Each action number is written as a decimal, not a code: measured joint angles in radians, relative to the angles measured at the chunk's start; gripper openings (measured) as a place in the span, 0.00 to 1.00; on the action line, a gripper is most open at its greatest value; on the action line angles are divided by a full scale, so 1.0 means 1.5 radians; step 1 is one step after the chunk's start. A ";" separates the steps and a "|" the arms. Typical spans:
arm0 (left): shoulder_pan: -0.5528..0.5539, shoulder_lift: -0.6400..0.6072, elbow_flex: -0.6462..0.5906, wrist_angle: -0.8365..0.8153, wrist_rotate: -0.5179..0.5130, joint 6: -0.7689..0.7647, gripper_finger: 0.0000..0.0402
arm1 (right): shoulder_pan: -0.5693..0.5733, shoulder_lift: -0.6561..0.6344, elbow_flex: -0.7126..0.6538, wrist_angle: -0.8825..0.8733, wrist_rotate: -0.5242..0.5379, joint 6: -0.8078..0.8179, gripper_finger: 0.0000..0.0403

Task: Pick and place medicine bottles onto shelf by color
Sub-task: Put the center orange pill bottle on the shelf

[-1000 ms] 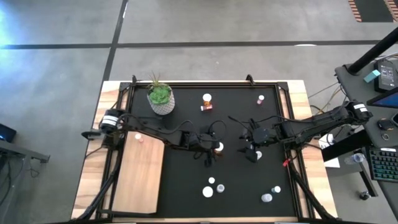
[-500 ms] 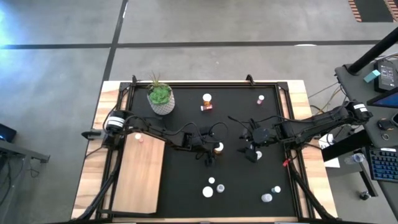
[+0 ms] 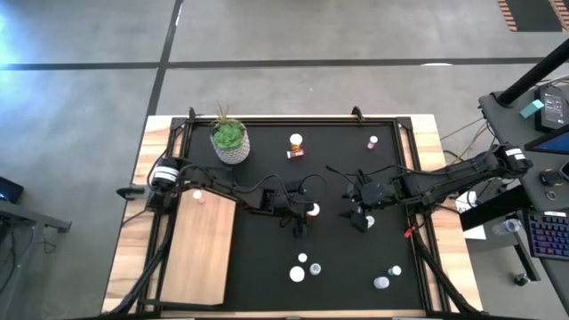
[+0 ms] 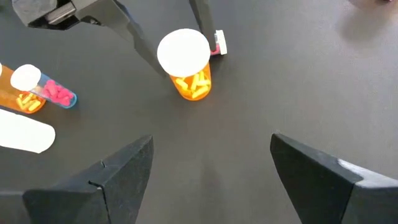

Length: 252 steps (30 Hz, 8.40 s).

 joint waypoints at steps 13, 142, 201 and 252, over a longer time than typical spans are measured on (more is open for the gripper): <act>-0.003 -0.051 0.004 -0.010 0.002 -0.001 0.47 | 0.000 0.000 0.000 0.001 0.000 0.000 0.78; -0.177 -0.499 -0.129 -0.910 0.142 -0.816 0.74 | 0.000 -0.001 0.000 0.002 0.000 0.000 0.78; -0.168 -0.424 -0.164 -0.929 0.183 -1.042 0.49 | 0.000 -0.001 0.000 0.002 0.000 0.000 0.78; -0.168 -0.624 -0.307 -0.918 0.154 -1.151 0.55 | 0.000 -0.001 0.000 0.002 0.000 0.000 0.78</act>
